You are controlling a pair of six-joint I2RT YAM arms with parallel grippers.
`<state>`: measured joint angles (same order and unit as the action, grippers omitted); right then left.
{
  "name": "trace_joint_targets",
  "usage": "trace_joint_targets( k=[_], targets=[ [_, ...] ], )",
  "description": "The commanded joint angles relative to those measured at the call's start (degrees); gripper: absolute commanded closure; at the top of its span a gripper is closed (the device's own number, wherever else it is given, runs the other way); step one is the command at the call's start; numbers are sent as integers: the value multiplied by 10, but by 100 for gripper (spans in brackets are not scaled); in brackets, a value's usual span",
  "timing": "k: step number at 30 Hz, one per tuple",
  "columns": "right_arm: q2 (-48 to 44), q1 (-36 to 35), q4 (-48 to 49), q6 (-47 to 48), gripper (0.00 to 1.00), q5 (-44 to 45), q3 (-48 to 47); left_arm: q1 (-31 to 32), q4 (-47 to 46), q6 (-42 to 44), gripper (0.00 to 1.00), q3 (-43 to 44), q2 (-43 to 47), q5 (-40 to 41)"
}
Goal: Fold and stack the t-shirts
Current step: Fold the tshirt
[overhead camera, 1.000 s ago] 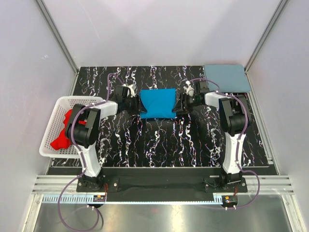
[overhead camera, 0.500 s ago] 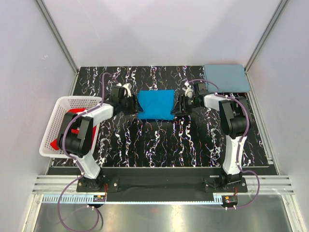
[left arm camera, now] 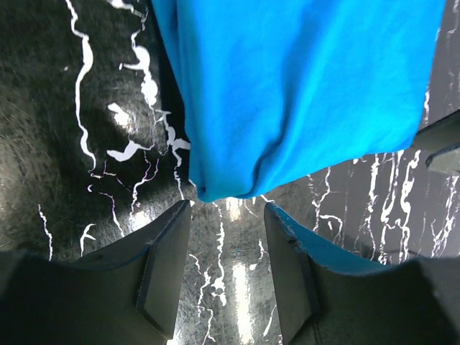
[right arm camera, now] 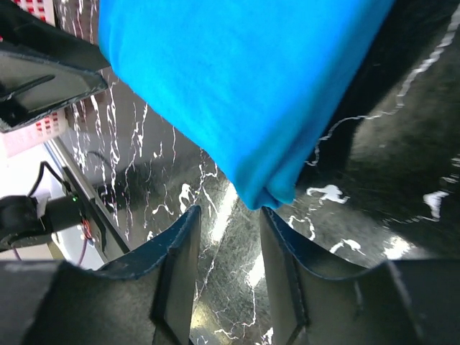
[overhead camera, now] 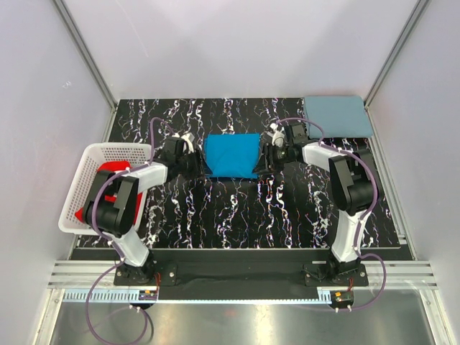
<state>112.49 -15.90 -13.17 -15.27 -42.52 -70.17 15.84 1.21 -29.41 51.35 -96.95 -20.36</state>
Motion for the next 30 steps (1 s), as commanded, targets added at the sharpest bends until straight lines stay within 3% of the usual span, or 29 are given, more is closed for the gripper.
trace_joint_targets(
  k=[1, 14, 19, 22, 25, 28, 29, 30],
  targets=[
    [9, -9, -3, 21, 55, 9, -7, 0, -44, 1, 50, 0, -8, -8],
    [32, -16, -12, 35, 59, 43, -22, 0, -28, 32, 50, 9, -34, 7],
    [41, -19, -1, 31, 66, 36, -23, 0, -43, 34, 51, 10, -47, -1],
    [41, -19, 2, 31, 71, 38, -21, 0, -46, 34, 57, 13, -55, -7],
    [41, -19, 7, 31, 75, 39, -20, 0, -47, 40, 71, 18, -62, -18],
    [44, -19, 28, 25, 89, 34, -15, 0, -45, 41, 92, 23, -63, -24],
    [45, -19, 33, 23, 99, 33, -14, 0, -41, 43, 97, 29, -63, -22],
    [44, -19, 36, 25, 100, 36, -10, 0, -29, 45, 100, 31, -63, -22]
  ],
)
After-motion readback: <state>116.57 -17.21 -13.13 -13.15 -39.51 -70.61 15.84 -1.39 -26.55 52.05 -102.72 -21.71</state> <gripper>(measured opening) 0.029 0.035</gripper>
